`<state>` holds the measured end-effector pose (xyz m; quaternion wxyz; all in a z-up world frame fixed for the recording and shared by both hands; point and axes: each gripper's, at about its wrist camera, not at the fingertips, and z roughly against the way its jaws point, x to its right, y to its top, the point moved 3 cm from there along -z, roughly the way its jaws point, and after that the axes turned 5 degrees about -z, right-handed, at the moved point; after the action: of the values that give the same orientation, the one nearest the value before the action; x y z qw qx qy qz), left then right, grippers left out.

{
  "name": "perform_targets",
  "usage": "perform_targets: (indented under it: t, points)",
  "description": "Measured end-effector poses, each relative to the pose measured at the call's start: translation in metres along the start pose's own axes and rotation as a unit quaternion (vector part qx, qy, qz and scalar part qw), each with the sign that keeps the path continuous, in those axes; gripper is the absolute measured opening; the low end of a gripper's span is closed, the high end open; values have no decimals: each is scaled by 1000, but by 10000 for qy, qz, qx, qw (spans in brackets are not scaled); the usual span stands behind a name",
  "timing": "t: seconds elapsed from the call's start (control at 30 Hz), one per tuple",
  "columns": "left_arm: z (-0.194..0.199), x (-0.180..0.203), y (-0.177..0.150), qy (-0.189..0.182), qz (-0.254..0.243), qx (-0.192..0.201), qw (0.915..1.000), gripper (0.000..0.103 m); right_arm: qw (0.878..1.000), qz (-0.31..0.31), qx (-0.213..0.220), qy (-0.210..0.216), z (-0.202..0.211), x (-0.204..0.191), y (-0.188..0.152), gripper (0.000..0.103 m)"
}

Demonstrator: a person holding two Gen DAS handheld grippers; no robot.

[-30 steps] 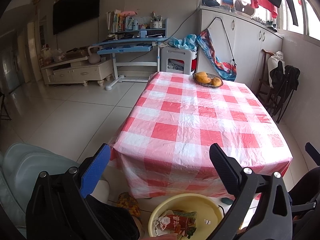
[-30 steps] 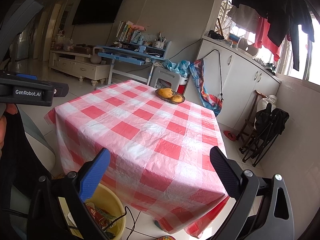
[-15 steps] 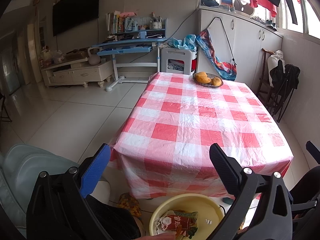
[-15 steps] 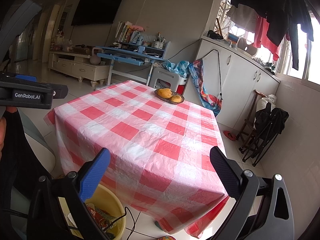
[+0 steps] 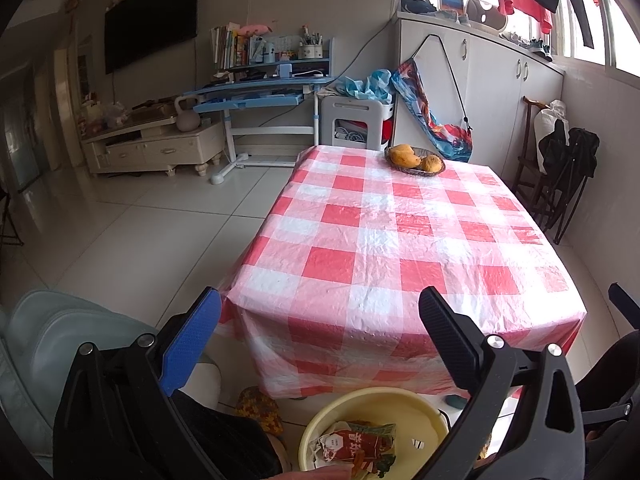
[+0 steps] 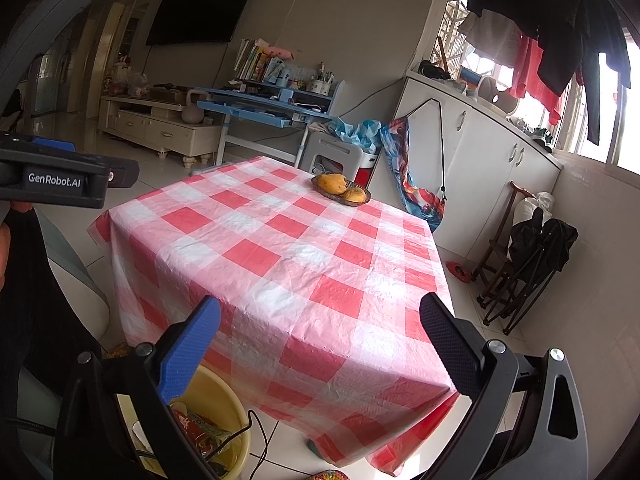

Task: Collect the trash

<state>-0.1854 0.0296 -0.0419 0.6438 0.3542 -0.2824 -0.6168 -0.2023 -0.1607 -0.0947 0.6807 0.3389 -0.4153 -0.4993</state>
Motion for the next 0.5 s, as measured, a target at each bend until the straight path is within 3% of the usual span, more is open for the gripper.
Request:
perform_targets:
  t: [0.5]
  points:
    - [1, 0, -1, 0, -1, 7, 10000, 96, 10000, 41, -14, 11, -1, -4, -2, 95]
